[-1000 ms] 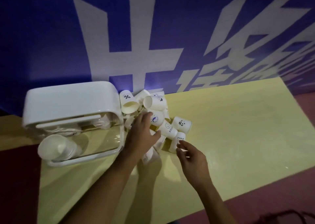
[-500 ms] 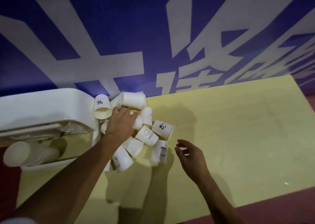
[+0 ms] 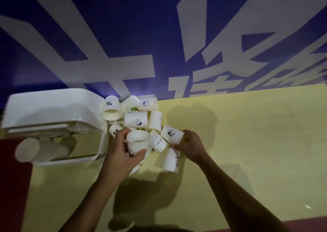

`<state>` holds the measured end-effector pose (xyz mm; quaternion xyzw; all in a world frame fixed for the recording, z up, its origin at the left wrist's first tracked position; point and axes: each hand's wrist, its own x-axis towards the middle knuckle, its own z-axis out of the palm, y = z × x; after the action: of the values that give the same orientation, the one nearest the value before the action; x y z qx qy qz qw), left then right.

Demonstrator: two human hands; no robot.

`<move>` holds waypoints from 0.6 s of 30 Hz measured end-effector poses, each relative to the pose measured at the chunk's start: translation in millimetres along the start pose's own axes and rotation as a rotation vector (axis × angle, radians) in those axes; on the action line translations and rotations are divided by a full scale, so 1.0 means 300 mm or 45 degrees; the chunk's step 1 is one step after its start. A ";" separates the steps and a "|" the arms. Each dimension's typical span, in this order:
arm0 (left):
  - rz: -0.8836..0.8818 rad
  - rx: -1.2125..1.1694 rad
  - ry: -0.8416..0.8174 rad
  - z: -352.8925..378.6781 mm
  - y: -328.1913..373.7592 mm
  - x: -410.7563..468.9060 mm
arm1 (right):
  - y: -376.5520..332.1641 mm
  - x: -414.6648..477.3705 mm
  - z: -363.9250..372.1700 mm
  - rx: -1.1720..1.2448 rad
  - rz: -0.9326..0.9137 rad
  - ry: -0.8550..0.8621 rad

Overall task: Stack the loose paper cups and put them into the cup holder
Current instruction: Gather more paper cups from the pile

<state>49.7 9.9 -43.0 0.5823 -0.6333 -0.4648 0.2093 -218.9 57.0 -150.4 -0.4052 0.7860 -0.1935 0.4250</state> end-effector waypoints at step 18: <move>0.060 -0.062 0.284 -0.391 -0.243 -0.136 | -0.399 -0.333 0.152 0.309 -0.445 0.382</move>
<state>193.4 15.5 -36.3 0.6101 -0.6081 -0.4074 0.3034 -93.7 67.5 -47.4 -0.4475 0.7294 -0.4148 0.3094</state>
